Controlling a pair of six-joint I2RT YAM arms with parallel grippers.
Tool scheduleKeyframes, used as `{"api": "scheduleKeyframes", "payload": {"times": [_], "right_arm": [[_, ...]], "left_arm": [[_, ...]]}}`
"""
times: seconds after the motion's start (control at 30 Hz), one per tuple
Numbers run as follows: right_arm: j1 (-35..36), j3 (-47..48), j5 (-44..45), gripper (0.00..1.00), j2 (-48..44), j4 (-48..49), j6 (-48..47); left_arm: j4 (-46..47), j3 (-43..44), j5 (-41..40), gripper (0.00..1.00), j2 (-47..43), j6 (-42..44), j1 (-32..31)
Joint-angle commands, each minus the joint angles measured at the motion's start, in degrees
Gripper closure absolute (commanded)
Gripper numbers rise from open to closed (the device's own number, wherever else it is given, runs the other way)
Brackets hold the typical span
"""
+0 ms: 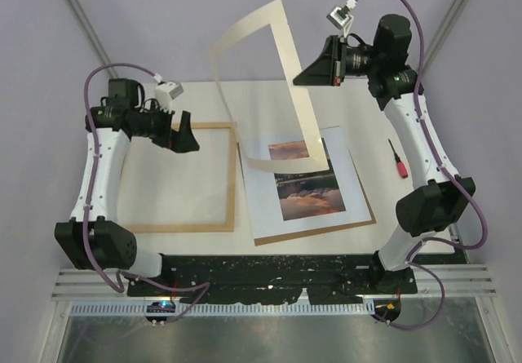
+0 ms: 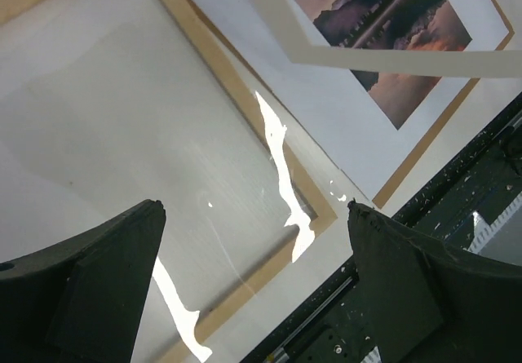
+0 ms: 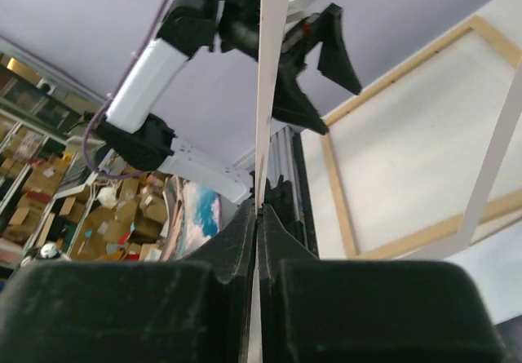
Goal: Take the photo out of the frame
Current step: Pick up the photo frame item from the photo frame, then place the photo frame item at the center of the board.
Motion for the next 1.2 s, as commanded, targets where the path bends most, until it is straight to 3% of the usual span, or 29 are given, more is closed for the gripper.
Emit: {"api": "scheduleKeyframes", "payload": {"times": [0.0,0.07,0.13,0.27,0.4,0.57,0.67,0.9,1.0,1.1,1.17], "right_arm": [[0.1,-1.3,-4.2,0.92,-4.1,36.2,27.8],[-1.2,0.2,-4.0,0.92,-3.6,36.5,30.8],[-2.1,-0.3,-2.2,0.92,-2.7,31.2,26.3],[-3.4,-7.7,8.3,0.92,0.7,17.2,7.8],[-1.5,-21.3,21.8,0.92,5.0,20.3,2.5],[4.9,-33.5,37.8,0.92,10.6,31.8,2.5],[11.0,-34.3,42.8,0.92,16.4,34.5,3.2],[18.1,-28.7,42.4,0.90,23.6,29.6,4.3],[19.6,-24.7,42.0,0.75,26.0,25.1,3.1],[21.7,-21.1,40.9,0.42,28.3,21.5,-0.1],[23.0,-18.0,40.0,0.31,29.6,19.4,-2.5]], "left_arm": [[2.2,-4.9,7.3,0.00,-6.3,0.6,8.9],[2.3,-6.3,8.8,0.01,-8.5,0.7,12.1],[2.7,-7.5,10.2,0.00,-9.9,0.4,14.6],[3.8,-9.9,11.5,0.00,-12.9,-0.1,18.9],[3.3,-10.1,10.8,0.00,-15.0,-1.0,24.8],[1.8,-10.5,7.5,0.00,-15.3,-1.0,28.8],[3.0,-13.1,5.7,0.00,-16.2,-1.1,28.8],[5.7,-19.8,3.8,0.00,-18.8,-0.8,28.8],[6.3,-21.7,3.9,0.00,-19.5,-0.8,28.9],[6.7,-22.7,4.5,0.00,-19.5,-0.9,28.8],[6.9,-23.2,5.3,0.00,-19.5,-1.3,28.7]]}}
